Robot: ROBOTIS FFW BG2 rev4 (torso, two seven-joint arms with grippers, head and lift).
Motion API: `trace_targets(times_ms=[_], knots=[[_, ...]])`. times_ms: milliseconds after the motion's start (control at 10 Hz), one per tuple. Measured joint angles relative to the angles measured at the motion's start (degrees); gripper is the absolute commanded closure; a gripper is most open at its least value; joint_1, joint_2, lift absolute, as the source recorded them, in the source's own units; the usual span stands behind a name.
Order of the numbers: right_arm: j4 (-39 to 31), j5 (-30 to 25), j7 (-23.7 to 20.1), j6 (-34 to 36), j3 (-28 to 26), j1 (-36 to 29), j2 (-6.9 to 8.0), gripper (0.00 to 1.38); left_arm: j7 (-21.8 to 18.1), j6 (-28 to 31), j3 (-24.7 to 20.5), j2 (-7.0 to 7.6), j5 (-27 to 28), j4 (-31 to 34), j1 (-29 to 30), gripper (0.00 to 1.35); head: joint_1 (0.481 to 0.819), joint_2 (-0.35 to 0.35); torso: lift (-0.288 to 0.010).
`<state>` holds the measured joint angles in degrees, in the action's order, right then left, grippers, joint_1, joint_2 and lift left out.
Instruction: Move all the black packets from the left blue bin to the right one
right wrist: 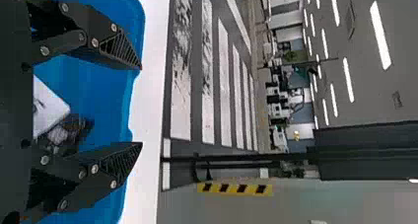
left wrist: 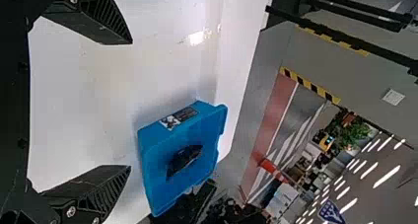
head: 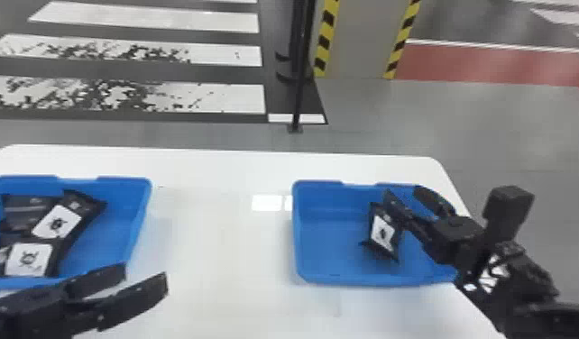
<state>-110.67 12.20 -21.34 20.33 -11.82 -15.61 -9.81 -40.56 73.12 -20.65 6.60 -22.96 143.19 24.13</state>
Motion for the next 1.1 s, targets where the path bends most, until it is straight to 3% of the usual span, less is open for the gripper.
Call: trace_targets(times_ms=[300, 700, 900, 1100], knots=[[-13.39, -1.34, 3.80, -7.35, -1.72, -14.50, 2.70, 0.13, -0.14, 0.41, -5.00, -0.31, 1.95, 0.46, 0.12, 0.13, 0.695, -0.097, -0.144], [-23.26, -0.05, 4.81, -13.09, -0.92, -28.83, 6.63, 0.13, -0.13, 2.57, -14.62, -0.21, 10.32, -0.20, -2.30, 0.13, 0.695, 0.097, -0.144], [-24.11, 1.80, 4.81, -13.39, 0.36, -32.32, 7.18, 0.13, 0.03, 3.65, -17.89, 0.88, 14.65, -2.74, -5.42, 0.13, 0.695, 0.220, -0.144], [-24.11, 2.58, 4.77, -13.20, 0.82, -33.21, 7.05, 0.13, 0.17, 4.08, -18.23, 2.92, 18.34, -8.96, -10.93, 0.13, 0.695, 0.285, -0.144]])
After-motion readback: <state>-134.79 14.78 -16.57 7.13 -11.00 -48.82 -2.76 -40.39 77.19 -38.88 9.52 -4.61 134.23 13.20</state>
